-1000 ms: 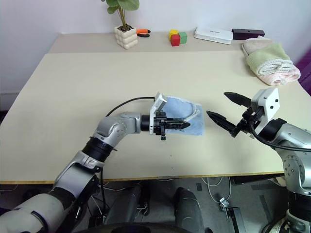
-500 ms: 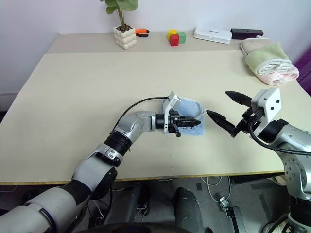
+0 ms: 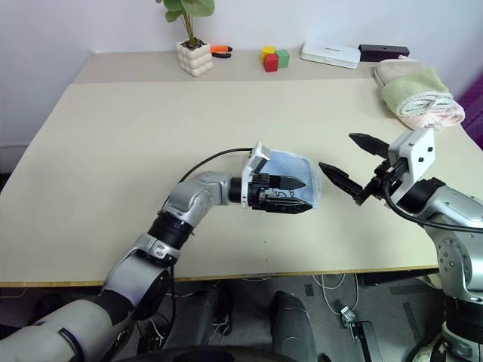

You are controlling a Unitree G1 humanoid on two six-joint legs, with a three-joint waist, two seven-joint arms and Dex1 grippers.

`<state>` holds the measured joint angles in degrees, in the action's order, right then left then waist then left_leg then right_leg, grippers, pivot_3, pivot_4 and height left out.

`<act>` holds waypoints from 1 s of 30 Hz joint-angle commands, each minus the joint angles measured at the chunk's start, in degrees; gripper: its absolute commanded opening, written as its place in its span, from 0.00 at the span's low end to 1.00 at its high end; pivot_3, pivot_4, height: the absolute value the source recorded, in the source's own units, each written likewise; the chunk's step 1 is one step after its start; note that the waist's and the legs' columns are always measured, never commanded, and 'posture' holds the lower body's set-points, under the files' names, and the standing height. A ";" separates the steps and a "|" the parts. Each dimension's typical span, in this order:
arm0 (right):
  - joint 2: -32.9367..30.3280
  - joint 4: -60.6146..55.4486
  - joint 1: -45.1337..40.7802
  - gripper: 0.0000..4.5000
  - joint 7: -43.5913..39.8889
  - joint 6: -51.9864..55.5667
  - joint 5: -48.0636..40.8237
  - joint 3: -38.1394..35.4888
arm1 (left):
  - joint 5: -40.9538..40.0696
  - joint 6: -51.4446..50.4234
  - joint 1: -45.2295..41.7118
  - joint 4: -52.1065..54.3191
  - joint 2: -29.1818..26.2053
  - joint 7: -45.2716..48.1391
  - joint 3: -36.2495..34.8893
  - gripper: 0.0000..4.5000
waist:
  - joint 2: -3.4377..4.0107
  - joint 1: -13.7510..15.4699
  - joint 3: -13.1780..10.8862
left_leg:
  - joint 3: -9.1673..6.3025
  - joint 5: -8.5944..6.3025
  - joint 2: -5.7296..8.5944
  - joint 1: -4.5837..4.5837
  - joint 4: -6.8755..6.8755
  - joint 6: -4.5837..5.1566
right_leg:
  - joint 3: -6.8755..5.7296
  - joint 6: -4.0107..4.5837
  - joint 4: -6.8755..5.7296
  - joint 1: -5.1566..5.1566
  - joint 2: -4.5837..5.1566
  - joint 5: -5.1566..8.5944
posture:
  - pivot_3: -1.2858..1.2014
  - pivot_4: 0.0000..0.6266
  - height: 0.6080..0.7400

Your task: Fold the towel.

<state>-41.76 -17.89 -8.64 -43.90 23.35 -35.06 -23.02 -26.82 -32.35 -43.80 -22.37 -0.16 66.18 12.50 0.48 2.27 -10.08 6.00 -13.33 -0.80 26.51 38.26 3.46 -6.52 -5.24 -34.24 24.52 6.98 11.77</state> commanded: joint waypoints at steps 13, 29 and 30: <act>20.81 -3.55 -6.00 0.23 18.12 -1.56 1.28 9.42 | -9.82 1.49 2.22 7.03 3.73 -22.95 -20.85 0.25 | 0.03 0.12 0.02 | -0.01 0.07 0.00 -0.06 0.03 -0.07 | 0.01 -0.24 -0.24 -0.05 -0.07 -0.13 | 0.52 0.24 1.00; 31.95 14.55 -5.99 0.00 32.76 -8.70 20.79 19.15 | 0.62 7.28 0.53 -7.60 9.80 -34.55 -15.38 0.00 | 0.05 -0.21 0.03 | 0.04 0.09 0.02 -0.08 0.08 -0.08 | 0.06 -0.33 -0.26 -0.06 -0.14 -0.17 | 0.52 0.24 1.00; 32.04 15.25 -5.91 0.00 33.07 -8.66 21.06 18.96 | 0.89 7.26 0.58 -8.10 9.67 -34.50 -15.25 0.00 | 0.05 -0.22 0.03 | 0.04 0.08 0.02 -0.07 0.08 -0.07 | 0.06 -0.33 -0.26 -0.06 -0.13 -0.17 | 0.52 0.24 1.00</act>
<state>-10.08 -2.51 -14.49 -11.51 15.90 -14.68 -3.45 -26.48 -25.71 -41.56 -30.87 8.61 31.85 -3.39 0.53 2.05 -10.04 6.04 -13.24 -0.78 26.44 38.34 3.39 -6.46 -5.58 -34.50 24.46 6.84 11.60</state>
